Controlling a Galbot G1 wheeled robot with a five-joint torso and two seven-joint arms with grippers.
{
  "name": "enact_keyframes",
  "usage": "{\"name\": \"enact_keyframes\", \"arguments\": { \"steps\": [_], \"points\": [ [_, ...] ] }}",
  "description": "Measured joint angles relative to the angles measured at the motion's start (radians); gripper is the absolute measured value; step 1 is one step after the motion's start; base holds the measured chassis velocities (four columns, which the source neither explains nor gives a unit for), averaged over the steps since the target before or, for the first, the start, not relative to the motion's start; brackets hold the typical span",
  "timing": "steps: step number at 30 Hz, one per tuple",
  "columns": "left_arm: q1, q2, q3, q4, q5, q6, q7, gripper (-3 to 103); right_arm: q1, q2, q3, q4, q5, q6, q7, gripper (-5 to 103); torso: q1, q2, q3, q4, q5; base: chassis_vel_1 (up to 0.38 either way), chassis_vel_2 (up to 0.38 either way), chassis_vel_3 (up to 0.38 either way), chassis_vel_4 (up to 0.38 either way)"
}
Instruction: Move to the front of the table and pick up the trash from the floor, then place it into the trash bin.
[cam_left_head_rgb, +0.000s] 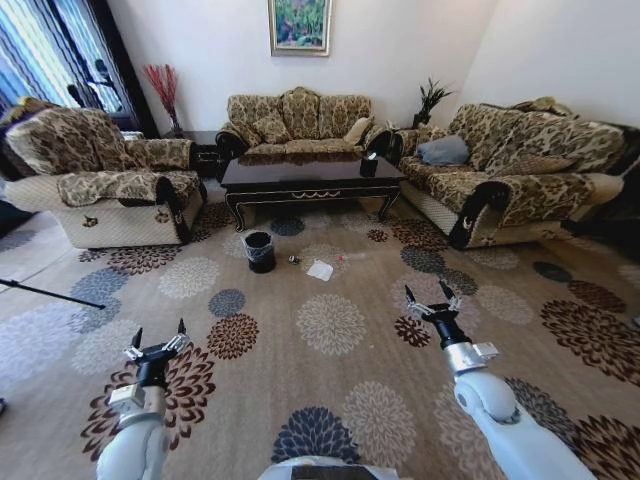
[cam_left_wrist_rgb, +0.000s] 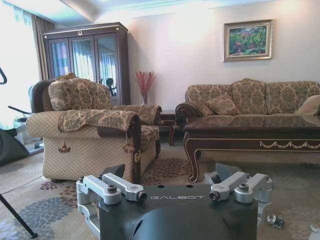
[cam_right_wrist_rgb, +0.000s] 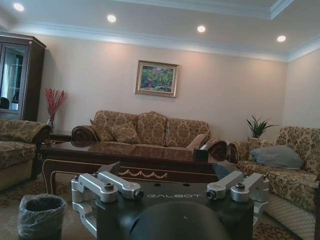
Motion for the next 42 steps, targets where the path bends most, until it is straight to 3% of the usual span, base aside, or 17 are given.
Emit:
{"name": "enact_keyframes", "arguments": {
  "steps": [27, 42],
  "points": [
    [-0.005, -0.004, 0.003, 0.017, 0.002, -0.002, 0.000, 100, 0.002, 0.019, -0.007, -0.004, -0.016, 0.032, 0.003, 100, -0.049, -0.115, -0.066, 0.0000, 0.0000, 0.000, 0.000, 0.000, 0.000],
    [-0.004, -0.005, 0.009, 0.023, 0.009, -0.002, 0.000, 100, 0.010, 0.029, -0.018, 0.007, -0.034, 0.010, 0.052, 100, -0.076, -0.184, -0.107, -0.0001, -0.0001, 0.000, 0.000, 0.000, 0.000]
  ]
}}
